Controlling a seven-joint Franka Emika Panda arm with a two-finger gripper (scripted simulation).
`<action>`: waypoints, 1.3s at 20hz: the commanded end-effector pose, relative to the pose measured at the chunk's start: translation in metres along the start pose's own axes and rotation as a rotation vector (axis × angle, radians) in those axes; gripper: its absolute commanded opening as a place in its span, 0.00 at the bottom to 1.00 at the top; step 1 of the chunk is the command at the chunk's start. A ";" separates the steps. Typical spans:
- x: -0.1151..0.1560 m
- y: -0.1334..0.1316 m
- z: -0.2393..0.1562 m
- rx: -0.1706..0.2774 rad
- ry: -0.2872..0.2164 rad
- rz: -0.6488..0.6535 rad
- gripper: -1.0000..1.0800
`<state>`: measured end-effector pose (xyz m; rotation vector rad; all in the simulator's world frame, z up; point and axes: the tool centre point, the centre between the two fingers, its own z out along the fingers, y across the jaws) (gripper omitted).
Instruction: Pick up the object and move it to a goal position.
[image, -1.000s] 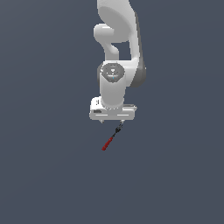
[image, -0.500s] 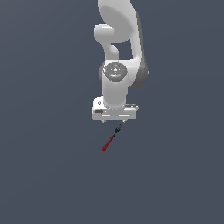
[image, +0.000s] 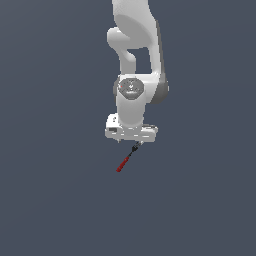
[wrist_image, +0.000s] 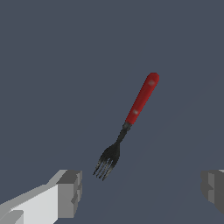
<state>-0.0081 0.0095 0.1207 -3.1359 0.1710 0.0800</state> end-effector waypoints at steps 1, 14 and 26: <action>0.002 0.000 0.007 0.002 0.005 0.054 0.96; 0.014 0.001 0.050 0.013 0.037 0.386 0.96; 0.018 0.002 0.064 0.015 0.049 0.495 0.96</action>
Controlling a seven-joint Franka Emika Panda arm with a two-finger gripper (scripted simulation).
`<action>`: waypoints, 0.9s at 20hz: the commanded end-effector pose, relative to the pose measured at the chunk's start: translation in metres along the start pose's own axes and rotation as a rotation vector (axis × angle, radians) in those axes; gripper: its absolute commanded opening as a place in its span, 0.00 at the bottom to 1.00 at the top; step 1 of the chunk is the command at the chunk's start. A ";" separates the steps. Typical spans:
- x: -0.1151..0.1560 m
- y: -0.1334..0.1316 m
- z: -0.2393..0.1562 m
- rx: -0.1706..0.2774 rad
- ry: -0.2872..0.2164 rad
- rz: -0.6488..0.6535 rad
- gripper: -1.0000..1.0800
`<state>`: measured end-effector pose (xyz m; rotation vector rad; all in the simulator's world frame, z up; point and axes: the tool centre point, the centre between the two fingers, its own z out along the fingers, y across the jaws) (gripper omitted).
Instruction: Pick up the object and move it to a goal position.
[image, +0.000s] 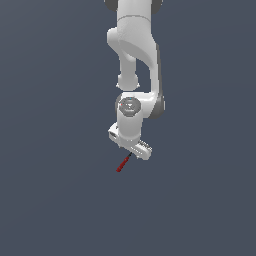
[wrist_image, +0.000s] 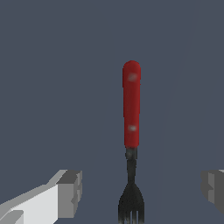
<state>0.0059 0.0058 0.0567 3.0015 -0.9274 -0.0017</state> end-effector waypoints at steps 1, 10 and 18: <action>0.000 0.000 0.000 0.000 0.000 0.000 0.96; -0.001 0.001 0.027 0.000 0.000 0.003 0.96; 0.000 0.000 0.050 0.000 0.001 0.005 0.96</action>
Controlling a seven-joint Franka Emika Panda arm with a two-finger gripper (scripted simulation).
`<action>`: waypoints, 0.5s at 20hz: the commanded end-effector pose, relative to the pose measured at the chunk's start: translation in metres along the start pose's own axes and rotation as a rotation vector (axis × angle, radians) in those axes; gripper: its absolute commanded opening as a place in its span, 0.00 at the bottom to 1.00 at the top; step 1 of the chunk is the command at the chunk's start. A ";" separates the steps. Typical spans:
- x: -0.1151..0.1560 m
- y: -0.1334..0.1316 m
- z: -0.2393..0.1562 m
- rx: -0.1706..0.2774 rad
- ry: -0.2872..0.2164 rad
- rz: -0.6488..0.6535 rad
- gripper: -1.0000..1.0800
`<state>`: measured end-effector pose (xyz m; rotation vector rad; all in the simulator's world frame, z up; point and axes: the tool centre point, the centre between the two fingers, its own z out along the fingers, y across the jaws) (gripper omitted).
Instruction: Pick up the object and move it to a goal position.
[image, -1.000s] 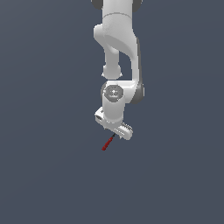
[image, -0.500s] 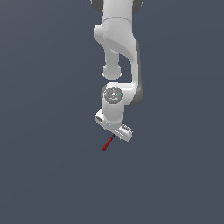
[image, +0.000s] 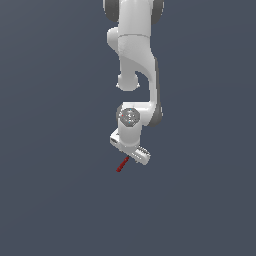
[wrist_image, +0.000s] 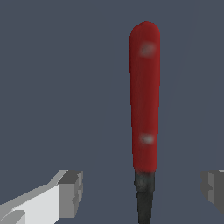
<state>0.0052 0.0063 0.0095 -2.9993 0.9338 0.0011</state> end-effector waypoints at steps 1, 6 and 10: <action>0.001 0.000 0.003 0.000 0.001 0.001 0.96; 0.001 0.000 0.003 0.000 0.001 0.001 0.00; 0.001 0.000 0.003 0.000 0.001 0.001 0.00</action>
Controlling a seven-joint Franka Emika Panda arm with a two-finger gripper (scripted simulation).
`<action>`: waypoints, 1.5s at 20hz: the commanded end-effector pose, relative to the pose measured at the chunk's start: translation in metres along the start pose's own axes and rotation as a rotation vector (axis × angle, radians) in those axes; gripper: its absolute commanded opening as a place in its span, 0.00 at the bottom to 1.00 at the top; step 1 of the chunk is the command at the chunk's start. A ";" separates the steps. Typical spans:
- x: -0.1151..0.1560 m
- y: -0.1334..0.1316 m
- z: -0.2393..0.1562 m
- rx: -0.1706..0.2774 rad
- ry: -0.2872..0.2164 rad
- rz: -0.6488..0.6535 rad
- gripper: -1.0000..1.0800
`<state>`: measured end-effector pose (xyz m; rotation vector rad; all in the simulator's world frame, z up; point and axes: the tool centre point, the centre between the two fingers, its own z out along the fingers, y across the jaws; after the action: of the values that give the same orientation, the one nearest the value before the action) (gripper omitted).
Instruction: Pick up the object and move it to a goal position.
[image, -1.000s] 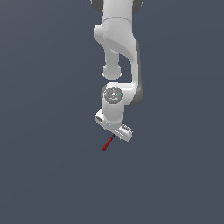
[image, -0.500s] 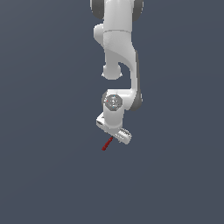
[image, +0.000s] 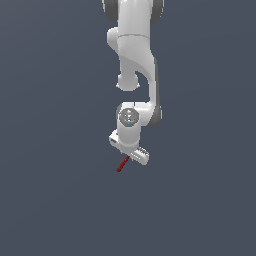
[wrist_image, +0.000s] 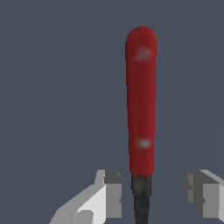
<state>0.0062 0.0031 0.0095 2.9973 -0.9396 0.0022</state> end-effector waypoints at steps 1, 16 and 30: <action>-0.002 -0.002 0.003 0.000 -0.002 -0.003 0.00; -0.007 0.036 -0.032 0.000 -0.002 -0.001 0.00; -0.021 0.139 -0.122 0.002 -0.003 -0.002 0.00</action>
<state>-0.0823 -0.0898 0.1213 3.0003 -0.9385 -0.0016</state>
